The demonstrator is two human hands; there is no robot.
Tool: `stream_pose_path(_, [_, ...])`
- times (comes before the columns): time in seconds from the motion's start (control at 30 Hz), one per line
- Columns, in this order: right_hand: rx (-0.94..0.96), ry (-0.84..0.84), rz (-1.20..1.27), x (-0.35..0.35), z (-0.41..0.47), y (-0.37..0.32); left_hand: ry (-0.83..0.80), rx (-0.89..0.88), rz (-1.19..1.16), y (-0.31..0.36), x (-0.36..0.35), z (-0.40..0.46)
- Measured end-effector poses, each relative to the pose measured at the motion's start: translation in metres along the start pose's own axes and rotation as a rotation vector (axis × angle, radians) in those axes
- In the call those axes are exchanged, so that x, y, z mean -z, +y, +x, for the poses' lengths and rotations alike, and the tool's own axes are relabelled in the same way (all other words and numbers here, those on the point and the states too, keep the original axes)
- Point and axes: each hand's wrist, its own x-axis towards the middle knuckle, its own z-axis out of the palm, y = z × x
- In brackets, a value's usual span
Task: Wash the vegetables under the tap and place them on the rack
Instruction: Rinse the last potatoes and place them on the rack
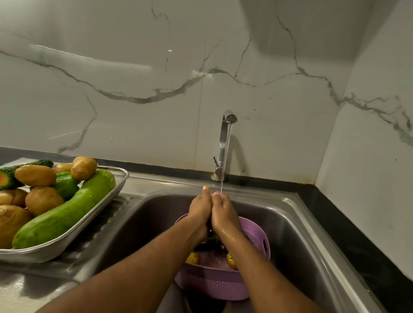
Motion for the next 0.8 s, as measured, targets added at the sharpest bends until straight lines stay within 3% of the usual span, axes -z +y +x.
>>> stream_pose_path(0.17, [0.104, -0.135, 0.029, -0.001, -0.014, -0.010, 0.011, -0.015, -0.014, 0.010, 0.014, 0.000])
stream_pose_path(0.3, [0.084, -0.022, -0.074, -0.007, -0.011, -0.010, -0.067, 0.050, 0.016, 0.014, 0.016, -0.003])
stream_pose_path(0.43, [0.039, 0.041, -0.063, -0.013, -0.014, -0.013, 0.019, 0.036, 0.003, 0.012, 0.016, -0.003])
stream_pose_path(0.6, [-0.151, 0.138, 0.260, -0.007, -0.016, -0.026, -0.103, 0.049, 0.105, 0.006, 0.020, -0.010])
stream_pose_path(0.67, [-0.198, 0.172, 0.356, 0.005, -0.015, -0.033, -0.135, -0.033, 0.218, 0.005, 0.016, -0.017])
stream_pose_path(0.8, [-0.284, 0.103, 0.304, 0.019, -0.018, -0.042, -0.132, -0.219, 0.418, 0.000, 0.012, -0.023])
